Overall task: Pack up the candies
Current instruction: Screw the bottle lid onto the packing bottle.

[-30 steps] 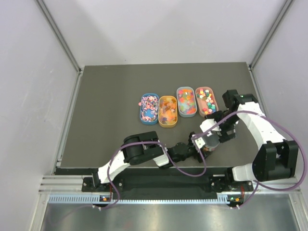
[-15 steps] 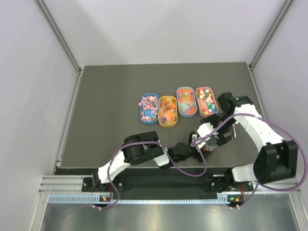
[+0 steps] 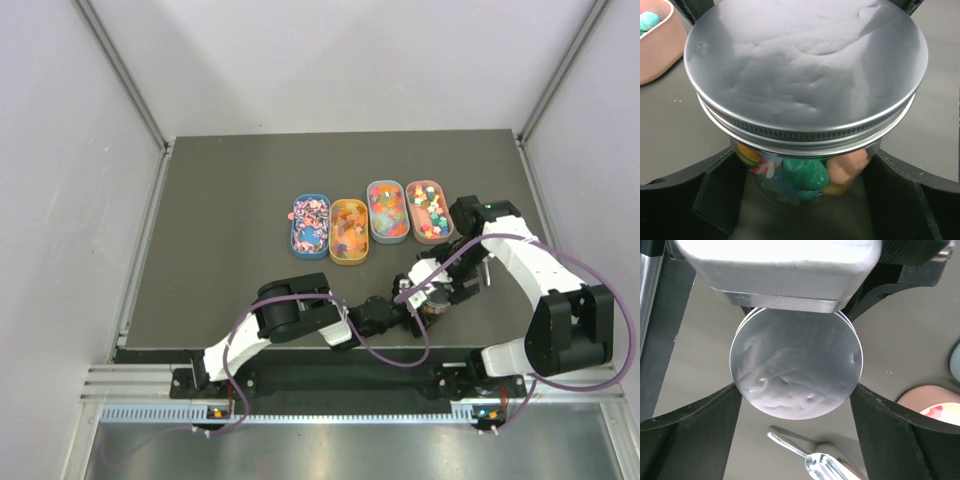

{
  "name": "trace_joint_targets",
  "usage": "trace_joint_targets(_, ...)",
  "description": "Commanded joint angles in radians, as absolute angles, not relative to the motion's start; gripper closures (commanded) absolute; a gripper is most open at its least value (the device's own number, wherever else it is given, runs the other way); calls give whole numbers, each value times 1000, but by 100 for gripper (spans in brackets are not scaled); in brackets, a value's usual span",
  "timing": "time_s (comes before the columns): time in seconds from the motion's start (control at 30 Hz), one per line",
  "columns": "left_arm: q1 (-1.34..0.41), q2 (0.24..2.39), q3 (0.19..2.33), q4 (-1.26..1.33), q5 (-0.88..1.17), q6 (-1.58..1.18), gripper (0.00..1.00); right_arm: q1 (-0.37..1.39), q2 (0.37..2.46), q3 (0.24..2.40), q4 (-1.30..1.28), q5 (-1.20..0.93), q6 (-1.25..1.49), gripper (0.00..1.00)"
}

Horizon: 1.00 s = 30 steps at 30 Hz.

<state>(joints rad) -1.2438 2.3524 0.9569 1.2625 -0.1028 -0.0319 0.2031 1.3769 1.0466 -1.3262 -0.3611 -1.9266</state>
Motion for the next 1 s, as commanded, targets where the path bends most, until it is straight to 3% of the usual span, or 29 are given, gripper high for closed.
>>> trace_joint_targets(0.0,-1235,2576,850,436,-129,-158,100,215,1388,1052,-1471,-385,-1918,14)
trace_joint_targets(0.37,-1244,2576,850,430,-146,-160,100,216,1390,1055,-1457,-390,-1840,36)
trace_joint_targets(0.97,-1244,2562,854,428,-156,-160,100,232,1404,946,-1298,-357,-1373,41)
